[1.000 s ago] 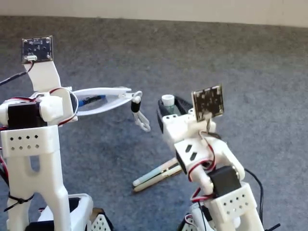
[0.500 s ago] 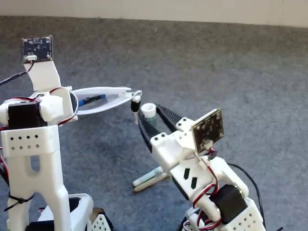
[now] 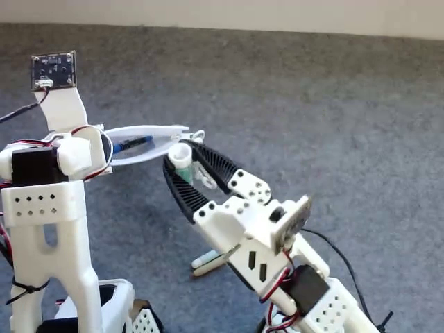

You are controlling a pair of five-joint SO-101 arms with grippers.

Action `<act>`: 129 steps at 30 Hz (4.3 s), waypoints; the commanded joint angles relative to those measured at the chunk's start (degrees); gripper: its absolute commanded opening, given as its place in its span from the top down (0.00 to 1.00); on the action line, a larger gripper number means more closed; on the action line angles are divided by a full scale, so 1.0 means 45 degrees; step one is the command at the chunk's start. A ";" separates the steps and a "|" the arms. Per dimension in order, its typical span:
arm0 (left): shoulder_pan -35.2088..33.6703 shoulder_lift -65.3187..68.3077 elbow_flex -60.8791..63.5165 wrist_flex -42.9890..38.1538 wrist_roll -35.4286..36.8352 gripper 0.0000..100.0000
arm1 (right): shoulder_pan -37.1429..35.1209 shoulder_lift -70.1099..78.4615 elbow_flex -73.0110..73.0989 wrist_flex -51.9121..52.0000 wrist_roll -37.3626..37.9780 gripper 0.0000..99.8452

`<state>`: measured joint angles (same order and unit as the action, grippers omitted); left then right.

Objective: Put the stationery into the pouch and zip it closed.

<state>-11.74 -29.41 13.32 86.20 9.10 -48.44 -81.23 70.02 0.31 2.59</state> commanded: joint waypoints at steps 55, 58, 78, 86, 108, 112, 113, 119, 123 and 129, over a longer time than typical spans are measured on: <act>0.0186 0.0186 0.0147 -0.0215 0.0059 0.99 | 0.0518 1.2415 -0.2589 -1.2220 0.2930 0.85; 0.0186 0.0186 0.0147 -0.0254 0.0059 0.99 | 0.0518 1.2337 -0.2354 -1.2220 0.2930 0.84; 0.0186 0.0186 0.0147 -0.0274 0.0059 0.99 | 0.0596 1.2259 -0.2393 -1.2220 0.2930 0.84; 0.0186 0.0186 0.0147 -0.0274 0.0059 0.99 | 0.0615 1.0676 -0.2276 -1.1595 0.2930 0.84; 0.0186 0.0186 0.0127 -0.0293 0.0078 0.99 | 0.3507 0.4933 -0.2335 -0.0752 0.0137 0.84; 0.0186 0.0186 0.0127 -0.0293 0.0078 0.99 | 0.4151 0.4230 -0.2393 0.1123 0.0078 0.84; 0.0186 0.0186 0.0127 -0.0293 0.0078 0.99 | 0.4347 0.4093 -0.2413 0.1631 -0.0234 0.84; 0.0186 0.0186 0.0147 -0.0293 0.0078 0.99 | 0.5226 0.3643 -0.2432 0.4659 -0.1856 0.84; 0.0186 0.0186 0.0147 -0.0293 0.0078 0.99 | 0.5226 0.3683 -0.2432 0.6535 -0.2540 0.84; 0.0205 0.0166 0.0440 -0.0469 0.0078 0.99 | 0.5226 0.3722 -0.2432 0.9348 -0.3556 0.84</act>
<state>-11.65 -29.41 13.41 86.02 9.10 -25.58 -63.65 60.35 37.58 -10.59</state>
